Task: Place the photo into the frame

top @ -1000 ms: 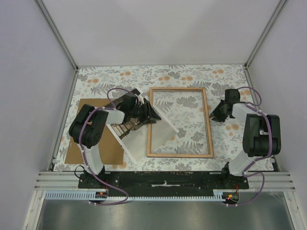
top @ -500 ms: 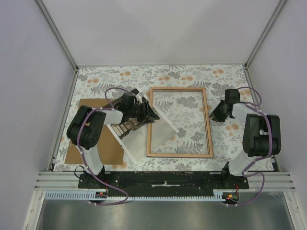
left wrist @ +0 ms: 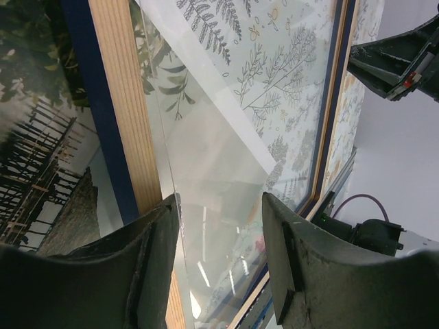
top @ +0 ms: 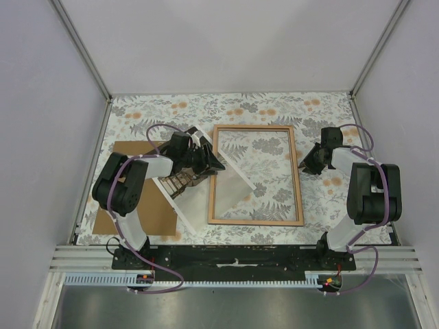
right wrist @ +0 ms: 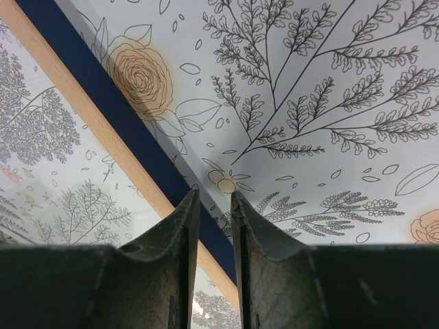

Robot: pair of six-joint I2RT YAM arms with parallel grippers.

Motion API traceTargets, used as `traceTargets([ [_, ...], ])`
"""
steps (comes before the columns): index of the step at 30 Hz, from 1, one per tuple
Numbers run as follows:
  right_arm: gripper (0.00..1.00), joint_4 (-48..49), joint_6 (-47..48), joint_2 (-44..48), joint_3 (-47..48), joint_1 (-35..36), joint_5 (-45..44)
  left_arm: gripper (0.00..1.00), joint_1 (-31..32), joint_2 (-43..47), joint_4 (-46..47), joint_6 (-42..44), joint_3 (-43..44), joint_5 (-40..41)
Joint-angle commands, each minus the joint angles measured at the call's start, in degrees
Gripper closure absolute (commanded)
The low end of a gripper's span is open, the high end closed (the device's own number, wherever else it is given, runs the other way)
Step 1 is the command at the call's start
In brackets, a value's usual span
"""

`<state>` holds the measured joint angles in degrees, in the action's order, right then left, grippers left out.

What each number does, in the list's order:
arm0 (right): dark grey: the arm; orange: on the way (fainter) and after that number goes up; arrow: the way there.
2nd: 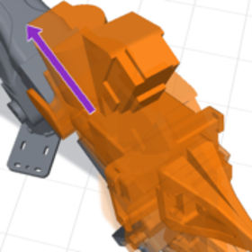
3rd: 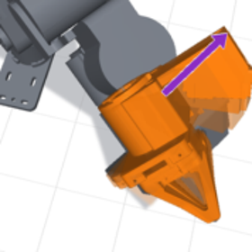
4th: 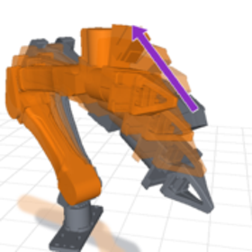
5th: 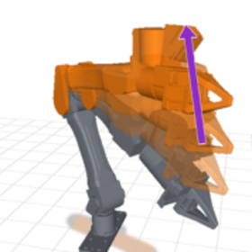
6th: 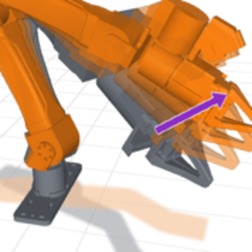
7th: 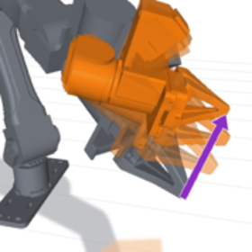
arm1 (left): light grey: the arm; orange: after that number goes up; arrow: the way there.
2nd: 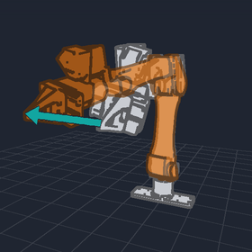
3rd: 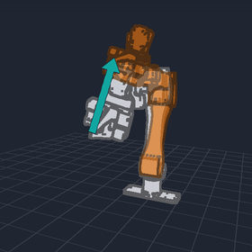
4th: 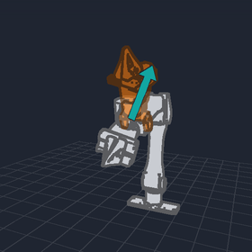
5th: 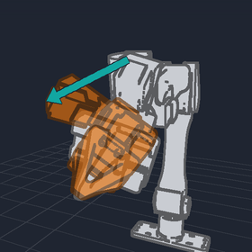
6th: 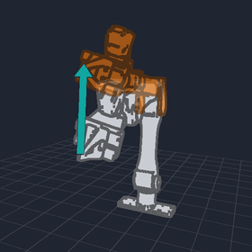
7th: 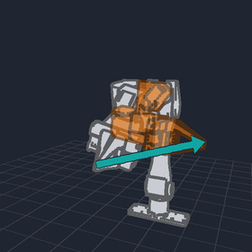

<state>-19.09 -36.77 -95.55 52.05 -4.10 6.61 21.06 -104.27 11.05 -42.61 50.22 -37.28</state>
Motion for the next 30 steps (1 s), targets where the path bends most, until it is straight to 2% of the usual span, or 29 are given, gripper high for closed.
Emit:
traceTargets([
  [1, 0.68, -1.8, 0.9, -1.0, 0.2, 0.4, -0.8, 0.42, -0.6, 2.5, -0.9, 3.1, -0.2, 1.2],
  [30, 0.68, -1.7, 1.0, -1.0, 0.2, 0.4, -0.9, 0.42, -1.1, 5.8, -6.3, 6.4, 0.6, 3.3],
])
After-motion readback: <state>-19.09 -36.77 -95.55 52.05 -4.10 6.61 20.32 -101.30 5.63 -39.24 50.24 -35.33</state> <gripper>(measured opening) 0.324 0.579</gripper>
